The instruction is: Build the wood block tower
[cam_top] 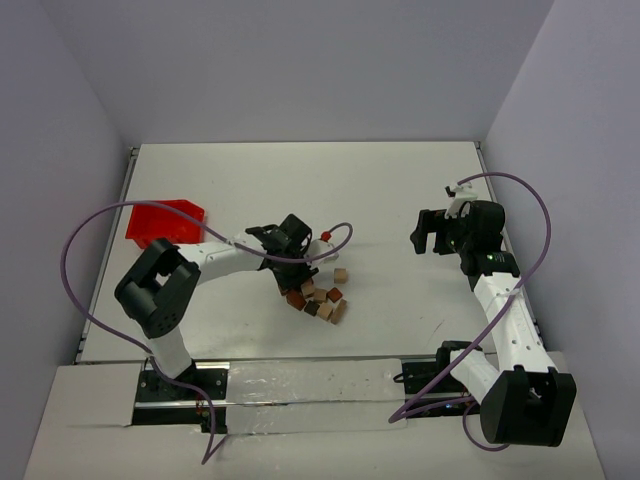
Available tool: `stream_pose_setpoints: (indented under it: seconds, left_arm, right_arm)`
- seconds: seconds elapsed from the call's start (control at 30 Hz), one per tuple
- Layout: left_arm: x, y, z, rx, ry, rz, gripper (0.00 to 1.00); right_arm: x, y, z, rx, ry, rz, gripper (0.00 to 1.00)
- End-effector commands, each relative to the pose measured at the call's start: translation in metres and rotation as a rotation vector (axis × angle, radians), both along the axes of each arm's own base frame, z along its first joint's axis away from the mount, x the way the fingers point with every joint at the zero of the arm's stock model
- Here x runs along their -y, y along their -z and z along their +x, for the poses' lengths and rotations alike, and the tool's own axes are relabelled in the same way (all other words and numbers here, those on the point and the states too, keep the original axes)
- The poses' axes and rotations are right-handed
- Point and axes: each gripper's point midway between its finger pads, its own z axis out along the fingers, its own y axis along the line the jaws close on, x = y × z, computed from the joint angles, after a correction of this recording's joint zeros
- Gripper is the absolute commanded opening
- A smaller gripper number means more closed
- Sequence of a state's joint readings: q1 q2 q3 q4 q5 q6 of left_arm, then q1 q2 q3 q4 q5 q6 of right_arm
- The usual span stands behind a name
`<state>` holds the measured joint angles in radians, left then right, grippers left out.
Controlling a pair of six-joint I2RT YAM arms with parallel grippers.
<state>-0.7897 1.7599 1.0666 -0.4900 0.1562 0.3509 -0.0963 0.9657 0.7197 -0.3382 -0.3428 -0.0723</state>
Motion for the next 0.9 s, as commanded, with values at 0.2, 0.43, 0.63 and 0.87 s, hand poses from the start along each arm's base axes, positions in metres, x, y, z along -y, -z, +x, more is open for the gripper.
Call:
stream_pose_setpoints:
  seconds: [0.2, 0.43, 0.63, 0.87]
  left_arm:
    - [0.009, -0.074, 0.056, 0.172, 0.258, 0.0, 0.0]
    - [0.023, -0.072, 0.092, 0.137, 0.327, -0.001, 0.01]
    - [0.039, -0.058, 0.095, 0.094, 0.373, -0.028, 0.03]
    - [0.04, -0.032, 0.102, 0.054, 0.372, 0.007, 0.06]
  right_arm:
    - [-0.001, -0.022, 0.008, 0.054, -0.016, 0.003, 1.0]
    - [0.0, -0.023, 0.008, 0.057, -0.013, -0.004, 1.0]
    - [0.0, -0.023, 0.008, 0.058, -0.014, -0.006, 1.0]
    - [0.0, -0.022, 0.009, 0.046, -0.017, -0.001, 1.0]
